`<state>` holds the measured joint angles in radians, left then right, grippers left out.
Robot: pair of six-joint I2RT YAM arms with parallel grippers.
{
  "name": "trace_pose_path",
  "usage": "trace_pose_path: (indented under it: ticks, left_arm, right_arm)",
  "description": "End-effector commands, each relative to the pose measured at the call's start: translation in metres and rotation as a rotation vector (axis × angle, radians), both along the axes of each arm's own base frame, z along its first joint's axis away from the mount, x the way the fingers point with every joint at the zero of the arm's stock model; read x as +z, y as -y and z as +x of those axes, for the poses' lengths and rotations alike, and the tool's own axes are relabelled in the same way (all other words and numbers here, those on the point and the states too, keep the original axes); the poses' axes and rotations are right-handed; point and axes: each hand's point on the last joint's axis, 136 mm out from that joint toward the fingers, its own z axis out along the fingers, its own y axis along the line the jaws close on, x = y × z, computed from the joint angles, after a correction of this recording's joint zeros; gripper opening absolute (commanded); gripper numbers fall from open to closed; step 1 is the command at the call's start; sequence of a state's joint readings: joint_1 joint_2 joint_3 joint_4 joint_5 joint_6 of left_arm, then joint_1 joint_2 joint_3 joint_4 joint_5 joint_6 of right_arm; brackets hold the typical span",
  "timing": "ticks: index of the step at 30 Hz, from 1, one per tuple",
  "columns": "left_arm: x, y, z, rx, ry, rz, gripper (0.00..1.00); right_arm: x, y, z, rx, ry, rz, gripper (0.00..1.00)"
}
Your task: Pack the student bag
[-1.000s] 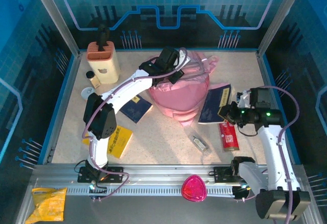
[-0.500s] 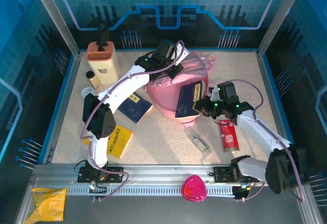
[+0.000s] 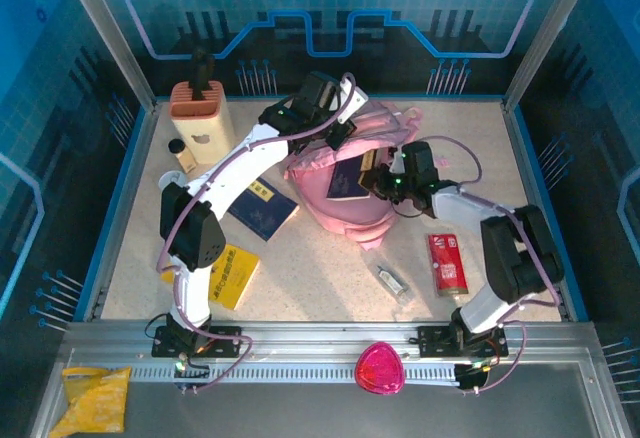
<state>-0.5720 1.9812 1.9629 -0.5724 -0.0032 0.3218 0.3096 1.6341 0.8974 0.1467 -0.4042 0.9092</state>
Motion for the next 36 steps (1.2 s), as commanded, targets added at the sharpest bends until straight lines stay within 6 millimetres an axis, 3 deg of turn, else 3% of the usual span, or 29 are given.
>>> trace_pose_path:
  ticks: [1,4,9,12,17,19,22,26,29,32,36]
  left_arm:
    - [0.069,0.011,0.001,-0.048,0.148,-0.118,0.0]
    - [0.067,0.011,0.001,-0.045,0.144,-0.117,0.0]
    - [0.065,0.008,0.002,-0.043,0.145,-0.104,0.0]
    - [0.06,0.006,0.002,-0.037,0.144,-0.091,0.0]
    - [0.058,0.003,0.002,-0.034,0.138,-0.09,0.0]
    - [0.058,0.004,0.002,-0.037,0.137,-0.098,0.0]
    - [0.058,0.005,0.003,-0.036,0.137,-0.105,0.0]
    - [0.059,0.007,0.001,-0.043,0.129,-0.12,0.0]
    - [0.061,0.006,0.001,-0.04,0.133,-0.121,0.0]
    - [0.062,0.005,0.0,-0.041,0.135,-0.113,0.0]
    - [0.063,0.002,0.0,-0.038,0.139,-0.108,0.0]
  right_arm:
    - [0.029,-0.02,0.034,0.016,0.156,0.048,0.02]
    - [0.013,-0.021,0.047,0.018,0.139,0.007,0.13]
    - [-0.033,-0.001,0.049,-0.026,0.05,-0.112,0.45]
    - [-0.04,0.009,0.035,-0.042,0.014,-0.157,0.57]
    - [-0.04,0.022,-0.014,-0.07,-0.04,-0.323,0.66]
    - [-0.043,0.014,-0.034,-0.03,-0.058,-0.379,0.66]
    - [-0.053,0.004,-0.046,-0.01,-0.068,-0.426,0.59]
    - [-0.061,-0.022,-0.037,0.025,-0.052,-0.39,0.34]
    - [-0.062,-0.032,-0.018,0.031,-0.015,-0.4,0.23]
    - [-0.056,-0.027,0.0,-0.008,0.046,-0.432,0.15]
    - [-0.052,0.004,0.016,-0.114,0.052,-0.483,0.11]
